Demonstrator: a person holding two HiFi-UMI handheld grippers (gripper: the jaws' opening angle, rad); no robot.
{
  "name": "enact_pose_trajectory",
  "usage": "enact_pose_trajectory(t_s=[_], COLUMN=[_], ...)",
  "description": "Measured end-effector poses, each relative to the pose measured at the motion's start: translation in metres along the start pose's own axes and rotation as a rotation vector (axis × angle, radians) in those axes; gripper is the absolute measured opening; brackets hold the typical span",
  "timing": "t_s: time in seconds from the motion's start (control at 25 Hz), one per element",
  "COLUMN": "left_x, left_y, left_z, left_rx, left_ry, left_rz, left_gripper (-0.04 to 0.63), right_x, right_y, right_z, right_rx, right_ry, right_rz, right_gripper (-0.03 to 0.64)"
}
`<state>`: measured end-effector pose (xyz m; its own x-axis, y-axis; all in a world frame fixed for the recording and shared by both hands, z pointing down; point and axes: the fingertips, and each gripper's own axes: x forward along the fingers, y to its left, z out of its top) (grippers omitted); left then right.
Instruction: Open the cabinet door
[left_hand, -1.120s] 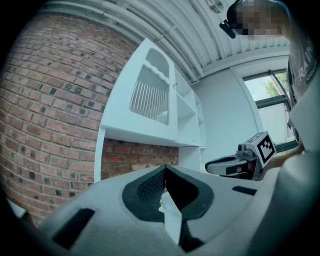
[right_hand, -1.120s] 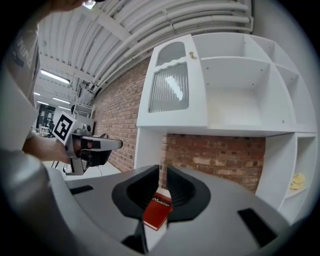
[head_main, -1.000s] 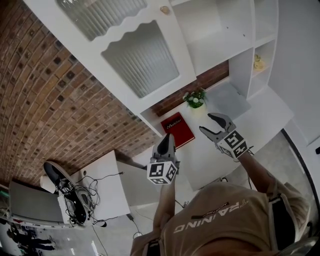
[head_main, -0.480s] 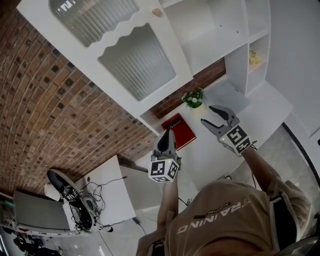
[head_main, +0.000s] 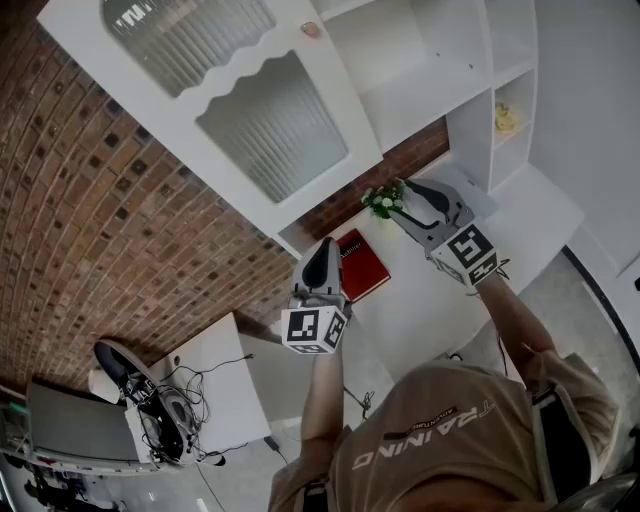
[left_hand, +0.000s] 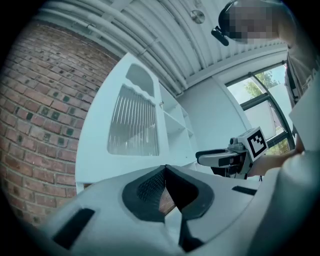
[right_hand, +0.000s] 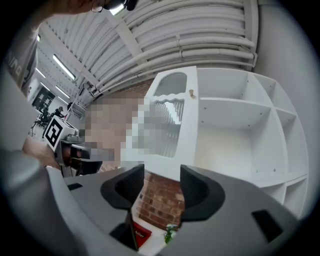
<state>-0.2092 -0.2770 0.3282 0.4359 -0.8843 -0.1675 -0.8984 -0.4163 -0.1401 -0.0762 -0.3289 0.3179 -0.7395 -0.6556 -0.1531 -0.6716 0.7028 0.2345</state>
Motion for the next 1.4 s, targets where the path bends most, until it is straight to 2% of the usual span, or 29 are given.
enact_pose_trajectory(t_s=[0.2,0.48,0.76,1.04,1.4], left_x=[0.009,0.042,0.078,0.092,0.111], left_y=[0.01,0.009,-0.004,-0.006,-0.004], left_z=[0.028,0.071,0.107,0.122,0.143], left_rx=[0.019,0.029,0.065,0.09,0.076], left_ry=[-0.033,-0.09,-0.088,-0.117,-0.16], left_rz=[-0.004,-0.032,-0.074,-0.089,-0.1], left_gripper=[0.008,0.009,0.009,0.009,0.009], right_x=[0.009,0.034,0.055,0.072,0.103], right_y=[-0.009,-0.029,-0.054,-0.074,-0.092], right_z=[0.041,0.092,0.137,0.174,0.229], right_rx=[-0.035,-0.096,-0.165,-0.224,-0.42], right_ry=[-0.095,-0.172,-0.205,-0.25,-0.247], right_rz=[-0.002,-0.015,-0.036,-0.063,-0.114], right_gripper=[0.216,0.216,0.216,0.215,0.202])
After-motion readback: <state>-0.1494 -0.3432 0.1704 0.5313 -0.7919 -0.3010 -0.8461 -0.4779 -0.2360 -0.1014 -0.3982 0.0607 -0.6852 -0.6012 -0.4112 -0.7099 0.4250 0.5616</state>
